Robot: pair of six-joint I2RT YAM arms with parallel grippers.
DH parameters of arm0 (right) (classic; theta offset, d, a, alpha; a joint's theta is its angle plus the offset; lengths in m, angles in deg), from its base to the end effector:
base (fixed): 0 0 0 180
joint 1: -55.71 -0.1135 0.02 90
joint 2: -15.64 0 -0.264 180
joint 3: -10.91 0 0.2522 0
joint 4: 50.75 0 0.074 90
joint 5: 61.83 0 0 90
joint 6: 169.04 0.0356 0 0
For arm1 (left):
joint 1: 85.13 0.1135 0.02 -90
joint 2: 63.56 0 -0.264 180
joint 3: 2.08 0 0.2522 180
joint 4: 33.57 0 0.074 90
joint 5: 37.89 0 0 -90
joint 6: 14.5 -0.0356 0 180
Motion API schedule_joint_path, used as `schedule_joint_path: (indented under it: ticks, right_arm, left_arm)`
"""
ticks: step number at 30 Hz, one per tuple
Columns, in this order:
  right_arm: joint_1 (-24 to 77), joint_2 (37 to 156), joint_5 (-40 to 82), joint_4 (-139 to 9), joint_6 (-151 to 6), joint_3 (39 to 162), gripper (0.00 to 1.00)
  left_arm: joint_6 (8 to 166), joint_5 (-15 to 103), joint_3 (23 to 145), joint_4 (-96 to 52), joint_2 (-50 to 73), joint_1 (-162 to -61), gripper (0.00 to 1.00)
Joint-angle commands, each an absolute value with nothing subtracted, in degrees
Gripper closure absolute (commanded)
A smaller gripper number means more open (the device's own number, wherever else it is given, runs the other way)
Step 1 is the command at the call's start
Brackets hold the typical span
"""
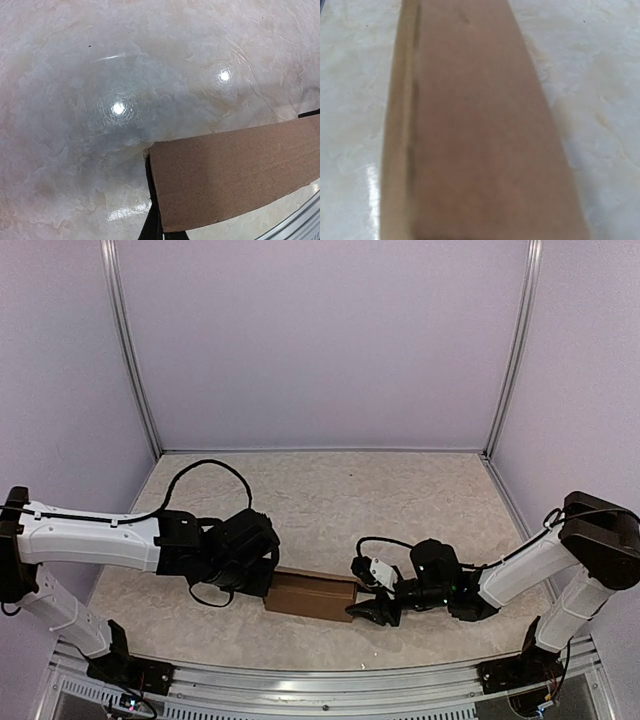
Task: Fold the paper box
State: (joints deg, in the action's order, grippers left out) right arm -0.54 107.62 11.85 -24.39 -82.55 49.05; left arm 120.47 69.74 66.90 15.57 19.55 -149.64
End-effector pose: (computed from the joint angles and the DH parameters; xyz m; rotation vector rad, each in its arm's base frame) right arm 0.1438 0.2333 0.1238 -1.2244 1.7581 0.8497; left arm 0.1309 -0.2494 0.2176 0.3485 2.5912 -0.2730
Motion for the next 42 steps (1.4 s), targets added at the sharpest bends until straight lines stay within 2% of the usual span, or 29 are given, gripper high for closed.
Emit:
schedule_joint_path:
  ticks: [1,7,9,10,16,22,26,29,33,37,42]
  right_arm:
    - [-0.97,107.16,15.17,-26.5,-79.97,50.68,0.52]
    - [-0.86,104.06,17.33,-27.79,-79.16,50.22,0.28]
    - [-0.66,103.15,17.36,-27.4,-79.14,49.72,0.02]
    - [-0.48,102.69,17.13,-27.4,-79.17,49.53,0.01]
    - [-0.02,95.83,17.21,-32.23,-80.19,49.1,0.0]
    - [0.16,83.48,17.76,-46.23,-82.44,50.82,0.0]
    - [0.33,74.91,22.61,-51.88,-77.99,50.75,0.0]
    - [0.37,71.09,30.74,-57.72,-71.77,51.75,0.0]
    - [0.34,69.19,28.42,-61.19,-73.26,51.33,0.0]
    - [-0.24,69.71,27.56,-63.96,-72.41,51.07,0.07]
    - [-2.59,71.37,32.79,-65.13,-72.23,51.09,0.23]
  left_arm:
    - [121.46,62.74,64.87,15.68,23.17,-151.53,1.0]
    - [121.19,62.93,64.78,15.26,23.44,-151.58,1.0]
    - [120.9,63.23,64.77,15.21,23.52,-151.58,1.0]
    - [120.74,63.29,64.89,15.31,23.7,-151.61,1.0]
    - [120.5,63.52,65.62,15.47,24.33,-151.62,1.0]
    - [120.58,64.04,66.26,16.06,24.75,-151.54,1.0]
    - [120.82,63.6,66.73,16.1,25.35,-151.53,1.0]
    - [121.3,63.54,67.13,15.86,25.97,-151.51,1.0]
    - [122.52,64.04,67.34,15.38,26.35,-151.49,1.0]
    - [123.48,64.79,67.58,15.13,26.6,-151.3,1.0]
    - [124.16,64.86,67.25,14.65,26.79,-150.5,1.0]
